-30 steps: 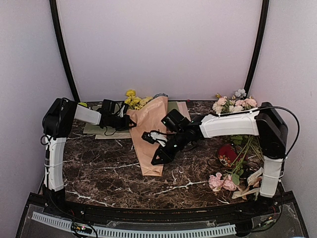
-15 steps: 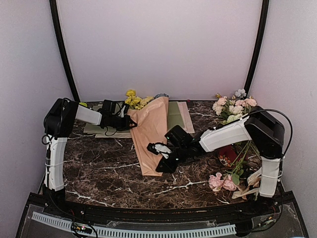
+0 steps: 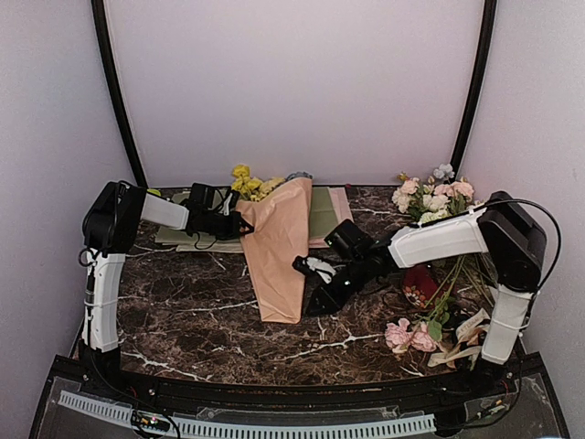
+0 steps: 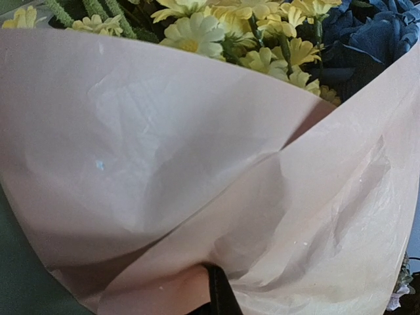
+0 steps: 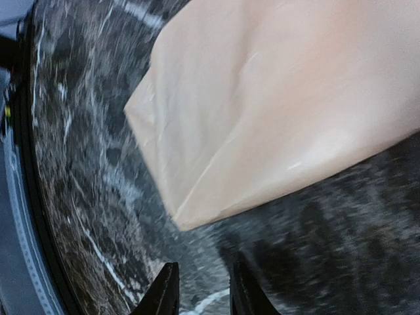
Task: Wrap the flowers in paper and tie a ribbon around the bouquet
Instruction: Press the fold line on the folded bouquet.
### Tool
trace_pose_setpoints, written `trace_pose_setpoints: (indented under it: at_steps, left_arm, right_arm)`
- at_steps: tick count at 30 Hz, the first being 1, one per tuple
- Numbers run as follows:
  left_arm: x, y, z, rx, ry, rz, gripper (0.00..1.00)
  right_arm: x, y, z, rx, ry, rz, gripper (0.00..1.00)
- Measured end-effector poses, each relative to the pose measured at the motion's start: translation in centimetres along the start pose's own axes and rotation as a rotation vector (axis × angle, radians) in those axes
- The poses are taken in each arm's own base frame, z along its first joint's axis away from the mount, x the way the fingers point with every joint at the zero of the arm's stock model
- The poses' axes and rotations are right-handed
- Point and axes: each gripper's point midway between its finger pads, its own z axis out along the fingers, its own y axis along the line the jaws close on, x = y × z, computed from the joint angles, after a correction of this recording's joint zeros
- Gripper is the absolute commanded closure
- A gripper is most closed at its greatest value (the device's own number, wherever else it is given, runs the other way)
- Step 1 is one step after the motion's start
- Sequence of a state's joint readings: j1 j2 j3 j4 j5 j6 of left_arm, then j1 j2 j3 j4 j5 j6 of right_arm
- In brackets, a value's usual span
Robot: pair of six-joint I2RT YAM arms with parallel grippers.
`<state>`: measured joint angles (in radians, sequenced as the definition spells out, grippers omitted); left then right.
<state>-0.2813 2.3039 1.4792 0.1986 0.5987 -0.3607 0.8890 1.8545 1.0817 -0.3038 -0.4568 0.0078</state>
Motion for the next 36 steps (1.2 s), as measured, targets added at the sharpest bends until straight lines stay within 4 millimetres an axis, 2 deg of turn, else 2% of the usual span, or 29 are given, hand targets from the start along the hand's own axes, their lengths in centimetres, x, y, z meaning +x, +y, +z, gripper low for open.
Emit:
trace_pose_setpoints:
  at_steps: [3,4,6,13,16,18,22,26,30,34,36]
  left_arm:
    - [0.0,0.0,0.0,0.001,0.0,0.001,1.0]
    - [0.0,0.0,0.0,0.002,0.0,0.0,1.0]
    - [0.0,0.0,0.0,0.002,0.001,-0.001,1.0]
    - [-0.1,0.0,-0.1,0.002,0.003,-0.002,1.0]
    - [-0.1,0.0,-0.1,-0.001,0.006,-0.004,1.0]
    - [-0.2,0.0,-0.1,-0.008,0.01,-0.004,1.0]
    - [-0.6,0.2,-0.2,-0.029,0.012,-0.002,1.0]
    - [-0.9,0.5,-0.3,-0.076,0.025,-0.004,0.82]
    - [-2.6,1.7,-0.9,-0.187,-0.002,0.015,0.61]
    - [-5.4,3.1,-3.0,-0.343,-0.062,0.051,0.56]
    - [-6.8,2.7,-4.7,-0.394,-0.097,0.075,0.56]
  right_arm:
    - [-3.3,-2.9,-1.9,-0.002,-0.119,0.138,0.68]
    - [-4.5,-4.1,-2.5,0.002,-0.164,0.181,0.69]
    - [-5.5,-4.8,-2.8,0.001,-0.196,0.221,0.74]
    - [-9.6,-4.2,-2.7,0.013,-0.274,0.206,0.8]
    - [-11.6,-4.3,-1.9,0.009,-0.296,0.179,0.81]
    - [-11.7,-5.2,-0.3,0.019,-0.281,0.176,0.82]
    - [-9.4,-6.7,2.7,0.045,-0.208,0.191,0.83]
    - [-9.5,-6.3,3.1,0.055,-0.211,0.15,0.83]
    - [-9.2,-5.9,3.6,0.063,-0.204,0.125,0.83]
    - [-9.1,-5.7,3.7,0.072,-0.206,0.109,0.83]
    - [-9.0,-5.6,3.7,0.075,-0.208,0.102,0.83]
